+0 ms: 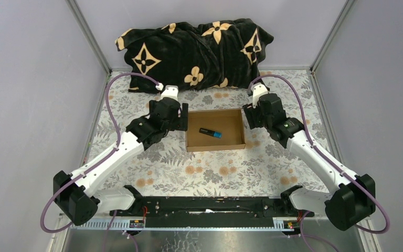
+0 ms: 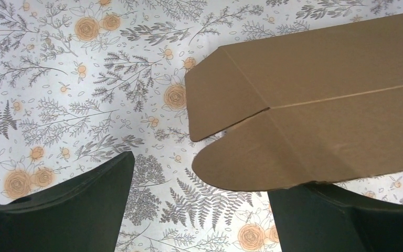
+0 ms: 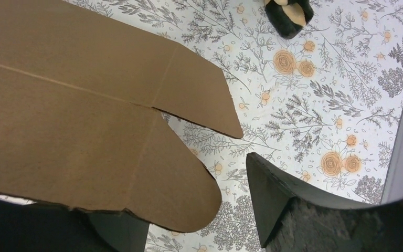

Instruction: Fold the paper box

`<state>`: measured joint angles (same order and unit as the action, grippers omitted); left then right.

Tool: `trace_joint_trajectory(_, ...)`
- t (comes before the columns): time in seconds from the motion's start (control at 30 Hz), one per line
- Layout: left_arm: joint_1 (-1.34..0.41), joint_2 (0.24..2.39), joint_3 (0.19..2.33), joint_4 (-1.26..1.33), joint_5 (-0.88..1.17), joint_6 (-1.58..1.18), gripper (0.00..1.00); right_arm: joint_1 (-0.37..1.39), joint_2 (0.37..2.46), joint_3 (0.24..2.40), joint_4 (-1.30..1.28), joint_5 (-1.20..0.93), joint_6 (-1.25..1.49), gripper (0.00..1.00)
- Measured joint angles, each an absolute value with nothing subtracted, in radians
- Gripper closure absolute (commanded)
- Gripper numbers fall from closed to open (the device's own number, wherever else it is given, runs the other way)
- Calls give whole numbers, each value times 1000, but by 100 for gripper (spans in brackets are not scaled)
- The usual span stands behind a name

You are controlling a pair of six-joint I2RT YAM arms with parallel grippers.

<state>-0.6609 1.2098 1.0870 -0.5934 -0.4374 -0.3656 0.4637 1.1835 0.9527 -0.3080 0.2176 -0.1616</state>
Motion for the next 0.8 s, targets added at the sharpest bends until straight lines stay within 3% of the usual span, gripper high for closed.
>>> trace_joint_trajectory(0.27,-620,1237,1087,-592,-437,-327,4,437,1216,959,-251,191,-174,35)
trace_joint_trajectory(0.6,-532,1314,1143,-588,-396,-270,5,348,1270,1003,-168,75,-221,28)
trace_joint_trajectory(0.8,-476,1341,1193,-577,-338,-233,6,297,1309,1031,-142,-15,-229,32)
